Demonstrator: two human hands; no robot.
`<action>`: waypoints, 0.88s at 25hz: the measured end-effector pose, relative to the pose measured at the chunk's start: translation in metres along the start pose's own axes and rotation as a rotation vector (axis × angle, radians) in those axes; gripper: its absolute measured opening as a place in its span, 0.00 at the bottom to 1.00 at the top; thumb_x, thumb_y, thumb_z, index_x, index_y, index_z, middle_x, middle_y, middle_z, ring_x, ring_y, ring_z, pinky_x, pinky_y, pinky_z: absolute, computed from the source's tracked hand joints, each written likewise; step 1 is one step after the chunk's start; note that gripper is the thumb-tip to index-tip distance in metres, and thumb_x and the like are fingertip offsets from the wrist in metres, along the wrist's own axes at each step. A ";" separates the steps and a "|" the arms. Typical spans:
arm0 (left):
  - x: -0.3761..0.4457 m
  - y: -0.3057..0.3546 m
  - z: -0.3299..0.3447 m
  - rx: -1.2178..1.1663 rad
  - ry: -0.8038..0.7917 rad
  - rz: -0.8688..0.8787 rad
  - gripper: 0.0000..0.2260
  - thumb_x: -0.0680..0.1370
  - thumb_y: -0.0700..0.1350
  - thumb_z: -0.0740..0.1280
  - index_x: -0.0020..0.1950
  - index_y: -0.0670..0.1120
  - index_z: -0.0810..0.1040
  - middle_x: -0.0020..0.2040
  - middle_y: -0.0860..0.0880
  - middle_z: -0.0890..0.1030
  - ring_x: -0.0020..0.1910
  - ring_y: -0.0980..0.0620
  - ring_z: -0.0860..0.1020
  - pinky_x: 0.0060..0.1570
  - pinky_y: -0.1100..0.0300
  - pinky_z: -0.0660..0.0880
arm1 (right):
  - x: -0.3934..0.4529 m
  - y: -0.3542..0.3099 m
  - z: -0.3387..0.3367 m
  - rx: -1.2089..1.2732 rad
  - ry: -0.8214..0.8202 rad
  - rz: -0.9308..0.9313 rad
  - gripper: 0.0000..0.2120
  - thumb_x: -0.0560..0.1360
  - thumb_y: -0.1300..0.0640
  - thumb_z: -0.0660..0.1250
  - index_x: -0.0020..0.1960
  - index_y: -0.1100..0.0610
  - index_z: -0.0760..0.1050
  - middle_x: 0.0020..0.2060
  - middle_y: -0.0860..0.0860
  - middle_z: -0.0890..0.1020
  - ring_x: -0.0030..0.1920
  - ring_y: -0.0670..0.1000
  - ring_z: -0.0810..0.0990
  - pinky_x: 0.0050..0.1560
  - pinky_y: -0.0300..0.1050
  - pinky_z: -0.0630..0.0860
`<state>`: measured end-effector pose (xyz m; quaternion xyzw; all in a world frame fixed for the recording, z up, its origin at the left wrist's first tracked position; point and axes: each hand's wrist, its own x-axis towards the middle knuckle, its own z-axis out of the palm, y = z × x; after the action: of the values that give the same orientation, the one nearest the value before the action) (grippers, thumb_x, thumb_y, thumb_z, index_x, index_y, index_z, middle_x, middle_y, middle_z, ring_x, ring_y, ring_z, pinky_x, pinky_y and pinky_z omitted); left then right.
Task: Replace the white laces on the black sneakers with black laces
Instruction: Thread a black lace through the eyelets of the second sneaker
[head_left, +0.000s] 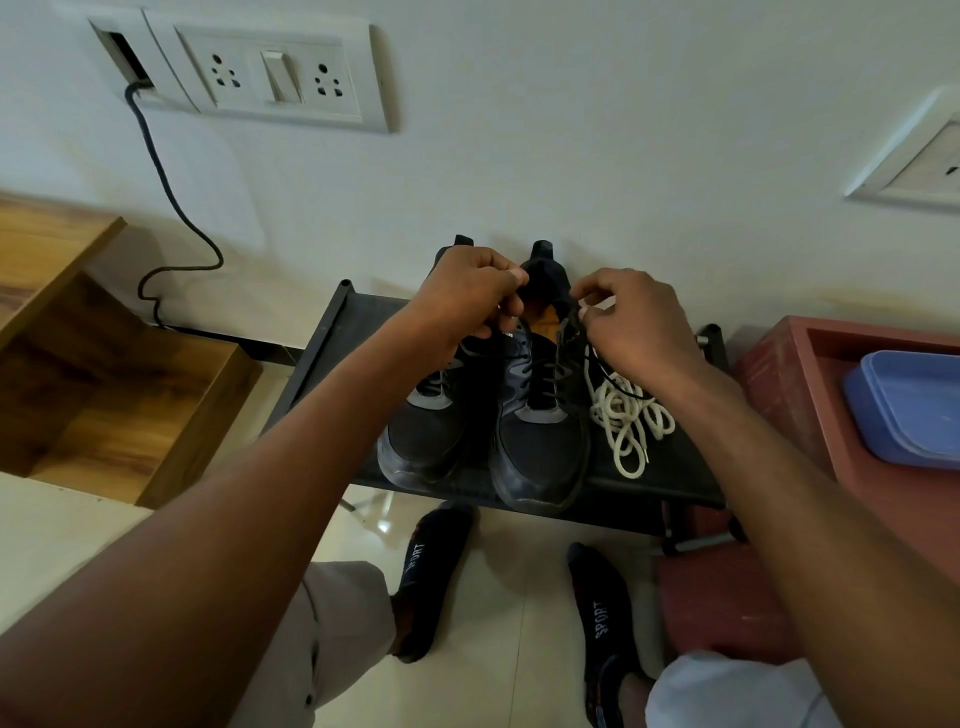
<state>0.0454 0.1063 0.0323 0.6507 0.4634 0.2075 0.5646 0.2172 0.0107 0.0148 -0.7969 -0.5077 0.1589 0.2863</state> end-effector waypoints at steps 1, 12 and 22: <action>0.000 0.000 0.000 0.019 0.006 0.001 0.08 0.85 0.43 0.65 0.58 0.40 0.80 0.37 0.48 0.83 0.32 0.53 0.80 0.33 0.60 0.73 | 0.000 0.002 0.001 -0.035 0.033 0.015 0.12 0.81 0.59 0.68 0.64 0.51 0.81 0.57 0.51 0.83 0.55 0.53 0.82 0.50 0.42 0.73; -0.001 0.004 0.005 0.111 0.013 0.021 0.07 0.85 0.43 0.65 0.57 0.42 0.81 0.39 0.47 0.84 0.34 0.51 0.81 0.31 0.62 0.74 | 0.008 0.010 0.017 0.079 0.015 0.171 0.08 0.82 0.55 0.70 0.59 0.54 0.84 0.47 0.51 0.86 0.47 0.50 0.84 0.46 0.41 0.73; -0.001 0.002 -0.009 0.035 -0.028 -0.051 0.23 0.86 0.60 0.59 0.51 0.46 0.85 0.51 0.45 0.86 0.45 0.51 0.83 0.47 0.55 0.75 | -0.003 -0.024 -0.003 0.612 -0.099 0.108 0.07 0.83 0.56 0.69 0.53 0.54 0.87 0.23 0.43 0.72 0.26 0.45 0.68 0.26 0.35 0.66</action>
<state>0.0390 0.1106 0.0366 0.6514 0.4756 0.1758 0.5644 0.2000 0.0147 0.0324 -0.6909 -0.4065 0.3578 0.4789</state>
